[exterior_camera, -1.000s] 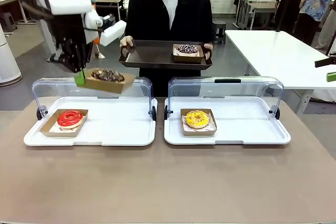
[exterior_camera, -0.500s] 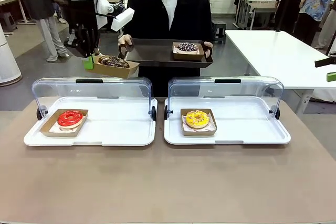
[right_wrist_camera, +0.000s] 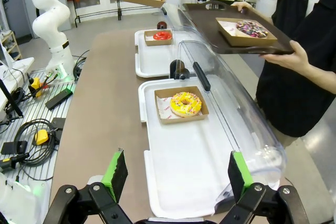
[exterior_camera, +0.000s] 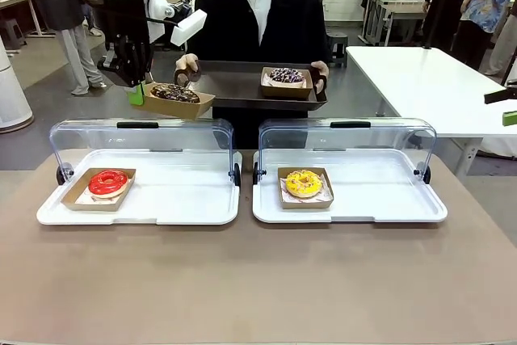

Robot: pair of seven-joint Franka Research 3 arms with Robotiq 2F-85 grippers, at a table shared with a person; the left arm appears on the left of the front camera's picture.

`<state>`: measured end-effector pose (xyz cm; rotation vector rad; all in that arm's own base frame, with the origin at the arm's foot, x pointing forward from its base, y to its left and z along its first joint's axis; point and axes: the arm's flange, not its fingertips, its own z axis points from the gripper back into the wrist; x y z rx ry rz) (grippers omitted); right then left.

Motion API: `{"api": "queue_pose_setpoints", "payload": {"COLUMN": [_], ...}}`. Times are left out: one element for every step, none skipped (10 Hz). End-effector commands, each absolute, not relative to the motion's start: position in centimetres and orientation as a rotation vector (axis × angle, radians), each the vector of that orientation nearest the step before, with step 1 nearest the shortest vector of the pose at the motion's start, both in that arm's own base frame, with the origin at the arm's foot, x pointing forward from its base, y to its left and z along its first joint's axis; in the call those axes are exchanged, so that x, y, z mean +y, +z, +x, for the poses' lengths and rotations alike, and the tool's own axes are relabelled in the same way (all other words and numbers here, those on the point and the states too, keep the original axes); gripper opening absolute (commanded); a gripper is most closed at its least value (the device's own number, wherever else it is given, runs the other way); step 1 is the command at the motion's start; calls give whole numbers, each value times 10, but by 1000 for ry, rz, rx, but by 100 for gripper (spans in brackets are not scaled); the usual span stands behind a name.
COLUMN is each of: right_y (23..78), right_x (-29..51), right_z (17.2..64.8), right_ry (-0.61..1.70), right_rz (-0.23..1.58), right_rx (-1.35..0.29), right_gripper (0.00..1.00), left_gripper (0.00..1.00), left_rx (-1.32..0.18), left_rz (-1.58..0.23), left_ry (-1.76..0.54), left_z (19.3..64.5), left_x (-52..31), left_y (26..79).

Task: Provide the desired donut to the person.
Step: Place the picked Paper togo box onto the Handle tray extended by the person.

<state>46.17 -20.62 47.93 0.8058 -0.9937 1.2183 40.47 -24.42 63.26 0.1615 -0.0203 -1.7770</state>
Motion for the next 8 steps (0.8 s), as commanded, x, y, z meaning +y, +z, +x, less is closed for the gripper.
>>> {"api": "queue_pose_setpoints", "payload": {"right_y": [480, 480, 480, 480, 480, 480, 480, 480], "right_x": [-206, -206, -206, -206, -206, -206, -206, -206], "right_z": [461, 461, 461, 461, 461, 461, 461, 461], "right_ry": [1219, 1219, 1219, 1219, 1219, 1219, 1219, 1219], "right_rz": [811, 811, 811, 811, 811, 811, 811, 811], "right_rx": [-996, -996, -996, -996, -996, -996, -996, -996], "right_gripper": [100, 100, 100, 100, 100, 100, 100, 100], "left_gripper": [0, 0, 0, 0, 0, 0, 0, 0], "left_rx": [-23, -23, -23, -23, -23, -23, -23, -23], "left_rz": [165, 165, 165, 165, 165, 165, 165, 165], "left_ry": [-1776, -1776, -1776, -1776, -1776, -1776, -1776, -1776], "left_z": [401, 401, 401, 401, 401, 401, 401, 401], "left_x": [-243, -243, -243, -243, -243, -243, -243, -243], "left_y": [634, 634, 634, 634, 634, 634, 634, 634]}}
